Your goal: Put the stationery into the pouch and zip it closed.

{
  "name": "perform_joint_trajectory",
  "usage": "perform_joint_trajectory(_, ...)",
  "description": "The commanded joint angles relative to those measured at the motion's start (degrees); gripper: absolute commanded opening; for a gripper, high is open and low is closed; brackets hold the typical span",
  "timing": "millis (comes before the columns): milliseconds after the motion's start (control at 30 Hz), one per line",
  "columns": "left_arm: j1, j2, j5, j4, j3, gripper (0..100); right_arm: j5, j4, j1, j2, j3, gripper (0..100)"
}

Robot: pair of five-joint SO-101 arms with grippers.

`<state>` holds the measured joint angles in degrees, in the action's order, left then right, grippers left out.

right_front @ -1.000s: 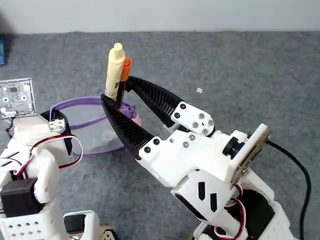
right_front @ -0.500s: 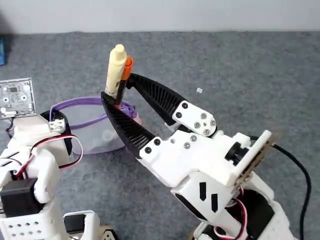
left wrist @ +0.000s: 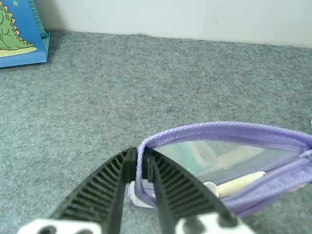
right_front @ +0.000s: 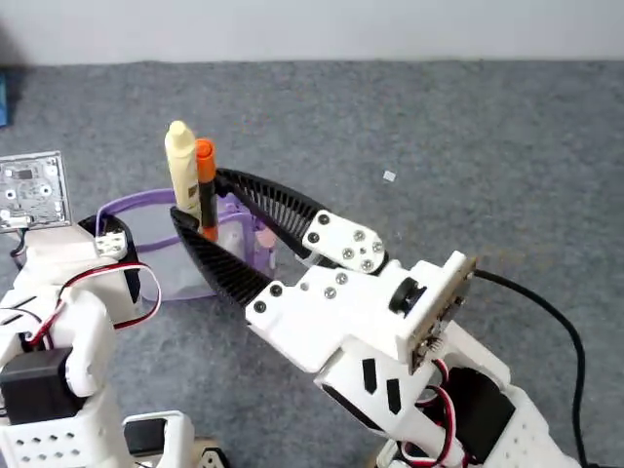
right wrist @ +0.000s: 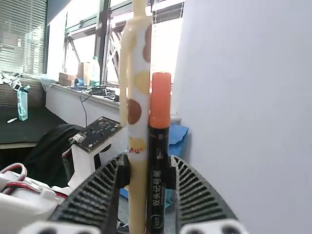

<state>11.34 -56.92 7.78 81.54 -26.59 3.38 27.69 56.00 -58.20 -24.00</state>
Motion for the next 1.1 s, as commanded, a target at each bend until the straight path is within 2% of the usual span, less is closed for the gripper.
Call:
perform_joint_trajectory(0, -0.44, 1.41, -0.18, -0.26, -1.63, 1, 0.7, -0.84, 0.75, -0.48, 0.44, 0.8)
perform_joint_trajectory(1067, -0.62, 1.32, -0.09, 0.18, -1.63, 1, 2.81, -1.36, 0.22, -1.01, 0.44, 0.8)
